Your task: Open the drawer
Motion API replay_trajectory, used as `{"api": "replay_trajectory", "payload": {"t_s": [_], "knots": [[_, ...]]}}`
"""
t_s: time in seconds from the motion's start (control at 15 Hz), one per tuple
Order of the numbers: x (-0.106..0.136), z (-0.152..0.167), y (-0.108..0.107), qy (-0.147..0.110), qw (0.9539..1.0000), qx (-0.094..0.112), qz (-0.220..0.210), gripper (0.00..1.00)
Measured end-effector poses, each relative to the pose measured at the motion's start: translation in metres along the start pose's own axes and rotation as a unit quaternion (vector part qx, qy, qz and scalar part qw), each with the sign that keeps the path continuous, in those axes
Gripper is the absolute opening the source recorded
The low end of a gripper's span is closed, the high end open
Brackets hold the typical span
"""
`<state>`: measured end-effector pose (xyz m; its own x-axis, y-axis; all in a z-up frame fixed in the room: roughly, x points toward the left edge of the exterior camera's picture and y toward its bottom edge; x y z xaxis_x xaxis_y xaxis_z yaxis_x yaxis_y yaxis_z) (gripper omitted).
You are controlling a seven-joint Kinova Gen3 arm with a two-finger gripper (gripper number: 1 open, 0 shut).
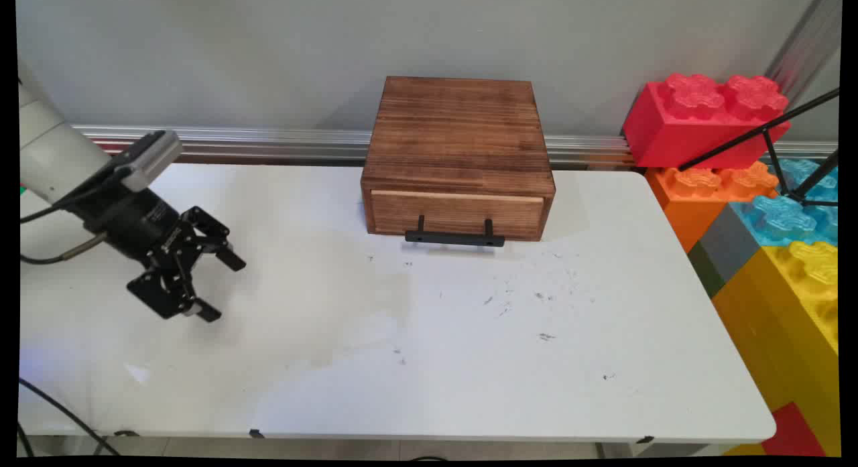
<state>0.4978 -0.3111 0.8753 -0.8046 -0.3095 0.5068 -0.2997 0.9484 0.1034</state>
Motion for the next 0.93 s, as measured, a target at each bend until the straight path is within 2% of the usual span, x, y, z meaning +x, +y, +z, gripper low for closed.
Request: {"api": "replay_trajectory", "payload": {"t_s": [0.4, 0.67, 0.93], "knots": [[0.025, -0.004, -0.015, 0.04, 0.9987, 0.025, -0.021, 1.0], [0.066, -0.003, -0.029, 0.055, 0.9974, 0.043, -0.019, 1.0], [0.116, 0.0, -0.04, 0.056, 0.9964, 0.058, -0.025, 1.0]]}}
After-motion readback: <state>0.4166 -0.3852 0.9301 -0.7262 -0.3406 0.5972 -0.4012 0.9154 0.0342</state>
